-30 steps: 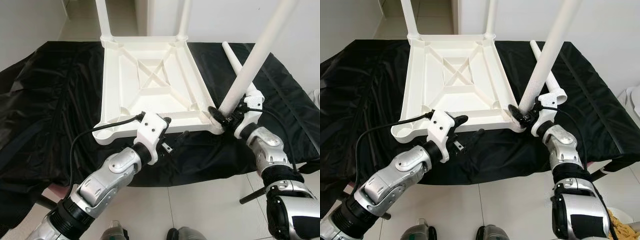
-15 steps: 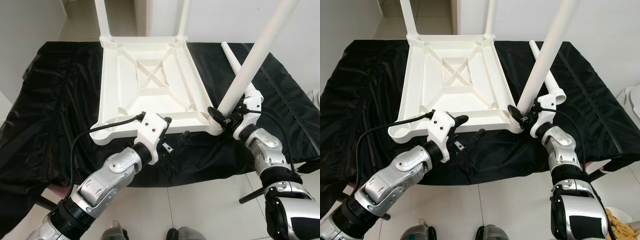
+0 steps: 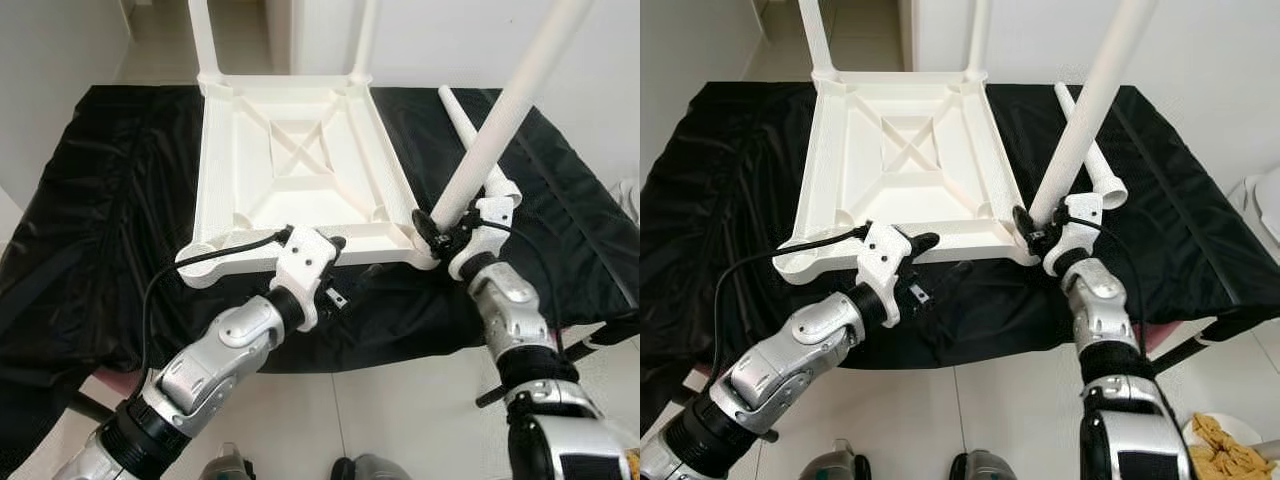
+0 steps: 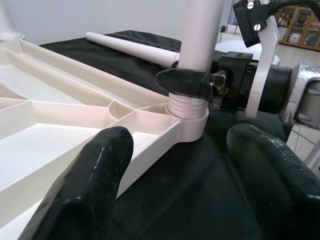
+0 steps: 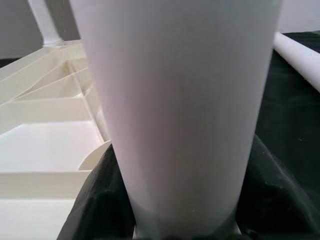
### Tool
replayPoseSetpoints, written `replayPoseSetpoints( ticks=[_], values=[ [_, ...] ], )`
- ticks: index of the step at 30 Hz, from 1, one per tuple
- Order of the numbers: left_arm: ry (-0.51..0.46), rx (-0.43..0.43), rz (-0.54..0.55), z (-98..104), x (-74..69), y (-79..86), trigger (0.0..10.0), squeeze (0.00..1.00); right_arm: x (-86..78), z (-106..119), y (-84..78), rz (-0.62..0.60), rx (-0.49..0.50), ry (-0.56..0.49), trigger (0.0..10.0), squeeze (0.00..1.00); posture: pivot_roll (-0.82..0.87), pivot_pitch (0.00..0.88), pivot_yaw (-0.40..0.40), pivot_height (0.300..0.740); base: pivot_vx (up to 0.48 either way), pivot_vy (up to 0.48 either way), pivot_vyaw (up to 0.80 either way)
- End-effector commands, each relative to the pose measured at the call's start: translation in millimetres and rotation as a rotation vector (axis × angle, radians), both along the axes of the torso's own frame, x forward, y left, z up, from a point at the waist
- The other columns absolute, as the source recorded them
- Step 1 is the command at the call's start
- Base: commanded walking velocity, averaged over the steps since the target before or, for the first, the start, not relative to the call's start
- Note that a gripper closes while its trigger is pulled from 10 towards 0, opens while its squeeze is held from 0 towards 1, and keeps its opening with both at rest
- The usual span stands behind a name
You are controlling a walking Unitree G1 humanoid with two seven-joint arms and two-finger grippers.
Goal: Building children table
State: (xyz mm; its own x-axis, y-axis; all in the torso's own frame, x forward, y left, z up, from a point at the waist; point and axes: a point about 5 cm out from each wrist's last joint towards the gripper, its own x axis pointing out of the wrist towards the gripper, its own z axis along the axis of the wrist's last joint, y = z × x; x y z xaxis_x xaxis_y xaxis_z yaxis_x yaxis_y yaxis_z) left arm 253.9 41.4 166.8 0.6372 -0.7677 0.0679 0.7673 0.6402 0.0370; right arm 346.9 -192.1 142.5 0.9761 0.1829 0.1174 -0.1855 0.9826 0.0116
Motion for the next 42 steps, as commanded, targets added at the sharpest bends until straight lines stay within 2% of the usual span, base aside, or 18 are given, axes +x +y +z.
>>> replayPoseSetpoints(
  ticks=[1,4,6,11,17,21,27,32,33,35,42],
  values=[
    [-0.014,0.023,-0.225,-1.8,-10.4,-6.4,10.0,0.00,-0.4,-2.0,-1.7,-0.056,0.050,0.021,10.0,0.00,0.02,0.054,-0.046,0.740,0.000,0.000,0.00],
    [-0.013,0.022,-0.226,-1.8,-10.3,-7.1,10.0,0.00,-2.2,0.6,0.6,-0.156,0.059,0.029,10.0,0.00,0.02,0.058,-0.047,0.740,0.000,0.000,0.00],
    [-0.013,0.022,-0.226,-1.8,-10.3,-7.1,10.0,0.00,-2.2,0.6,0.6,-0.156,0.059,0.029,10.0,0.00,0.02,0.058,-0.047,0.740,0.000,0.000,0.00],
    [-0.015,0.021,-0.224,-1.4,-9.9,-7.3,10.0,0.00,-4.6,3.0,5.5,-0.261,0.063,0.039,10.0,0.00,0.02,0.064,-0.048,0.740,0.000,0.000,0.00],
    [-0.015,0.017,-0.222,-0.9,-9.3,-7.6,10.0,0.00,-11.0,2.8,12.9,-0.492,0.075,0.070,10.0,0.00,0.02,0.068,-0.049,0.740,0.000,0.000,0.00],
    [-0.016,0.015,-0.220,-0.5,-8.4,-8.0,10.0,0.00,-16.6,2.4,19.0,-0.603,0.101,0.071,10.0,0.00,0.02,0.069,-0.048,0.740,0.000,0.000,0.00],
    [-0.017,0.015,-0.217,0.0,-7.5,-7.8,10.0,0.00,-18.6,1.4,30.8,-0.603,0.114,0.095,10.0,0.00,0.03,0.070,-0.047,0.740,0.000,0.000,0.00],
    [-0.018,0.014,-0.214,0.5,-7.0,-7.2,10.0,0.00,-17.7,3.0,32.9,-0.578,0.112,0.085,10.0,0.00,0.03,0.070,-0.045,0.740,0.000,0.000,0.00],
    [-0.019,0.014,-0.214,0.6,-7.1,-7.3,10.0,0.00,-17.6,4.2,33.4,-0.566,0.112,0.076,10.0,1.00,0.03,0.071,-0.043,0.740,0.000,0.000,0.00],
    [-0.019,0.014,-0.214,0.8,-7.1,-7.3,10.0,0.00,-16.8,5.4,35.7,-0.513,0.112,0.067,10.0,1.00,0.03,0.071,-0.043,0.740,0.000,0.000,0.00],
    [-0.020,0.015,-0.213,1.0,-6.9,-7.5,10.0,0.00,-15.3,4.0,24.5,-0.514,0.106,0.062,10.0,1.00,0.03,0.072,-0.043,0.740,0.000,0.000,0.00]
  ],
)
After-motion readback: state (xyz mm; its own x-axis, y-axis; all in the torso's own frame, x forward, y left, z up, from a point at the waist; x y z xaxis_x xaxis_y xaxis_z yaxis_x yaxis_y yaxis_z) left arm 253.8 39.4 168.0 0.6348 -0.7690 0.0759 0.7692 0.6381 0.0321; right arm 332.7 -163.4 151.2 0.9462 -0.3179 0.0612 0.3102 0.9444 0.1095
